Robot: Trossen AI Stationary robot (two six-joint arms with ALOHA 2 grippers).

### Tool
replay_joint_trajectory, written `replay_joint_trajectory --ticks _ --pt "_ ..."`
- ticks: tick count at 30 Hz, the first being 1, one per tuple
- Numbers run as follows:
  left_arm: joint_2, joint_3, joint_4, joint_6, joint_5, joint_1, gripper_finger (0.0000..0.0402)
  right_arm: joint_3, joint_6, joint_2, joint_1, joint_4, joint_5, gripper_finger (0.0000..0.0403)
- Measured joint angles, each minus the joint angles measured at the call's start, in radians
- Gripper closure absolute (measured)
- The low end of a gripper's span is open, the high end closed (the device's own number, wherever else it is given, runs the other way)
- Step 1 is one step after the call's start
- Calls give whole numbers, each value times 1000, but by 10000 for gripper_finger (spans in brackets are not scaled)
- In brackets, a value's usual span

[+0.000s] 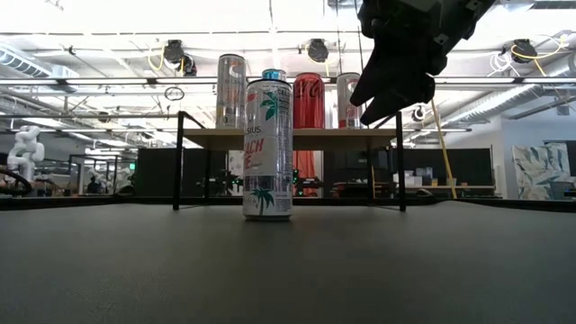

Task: Place canned beverage on shelf
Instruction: Put the white-pink soda can on the shelf

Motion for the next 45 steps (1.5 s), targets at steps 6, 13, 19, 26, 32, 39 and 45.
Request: replay_joint_trajectory --ticks 6,13,19,26,32,39,45 --pt "0 0 0 1 0 0 58 0 0 0 -2 0 4 144" --pt "0 0 0 1 0 0 58 0 0 0 -15 -9 2 144" --pt "0 0 -1 2 0 0 58 0 0 0 -17 -8 1 144" --pt "0 0 -1 3 0 0 58 0 23 0 -17 -8 0 123" --pt "0 0 -2 3 0 0 58 0 -1 0 -17 -4 0 78" --pt "0 0 -2 31 0 0 58 0 25 0 -17 -5 -2 67" --pt "0 0 -1 28 0 0 58 0 26 0 -59 -8 -127 67"
